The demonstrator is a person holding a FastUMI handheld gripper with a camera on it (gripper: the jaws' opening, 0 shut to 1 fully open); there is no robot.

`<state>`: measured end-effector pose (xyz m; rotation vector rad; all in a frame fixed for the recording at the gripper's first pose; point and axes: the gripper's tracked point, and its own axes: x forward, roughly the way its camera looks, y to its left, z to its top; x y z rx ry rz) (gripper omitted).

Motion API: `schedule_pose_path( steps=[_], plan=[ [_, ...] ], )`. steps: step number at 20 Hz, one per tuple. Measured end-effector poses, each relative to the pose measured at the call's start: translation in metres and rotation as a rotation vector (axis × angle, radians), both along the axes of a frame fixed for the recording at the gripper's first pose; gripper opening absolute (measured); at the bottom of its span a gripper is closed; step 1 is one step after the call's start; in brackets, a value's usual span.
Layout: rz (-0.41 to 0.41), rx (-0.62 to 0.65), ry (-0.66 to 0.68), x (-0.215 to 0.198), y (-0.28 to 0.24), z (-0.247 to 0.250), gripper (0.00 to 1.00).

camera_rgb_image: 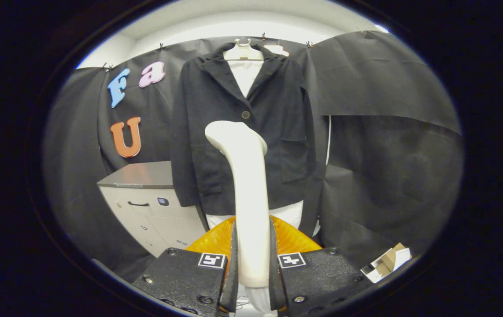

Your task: Iron the clothes twice with a garment steamer, once on the left side and once on the right side.

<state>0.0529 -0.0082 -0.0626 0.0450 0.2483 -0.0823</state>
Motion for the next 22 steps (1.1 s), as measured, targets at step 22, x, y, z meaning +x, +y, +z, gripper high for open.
schedule_pose_path(
  steps=[22],
  plan=[
    [0.143, 0.003, -0.040, -0.084, 0.119, 0.020, 0.31]
  ],
)
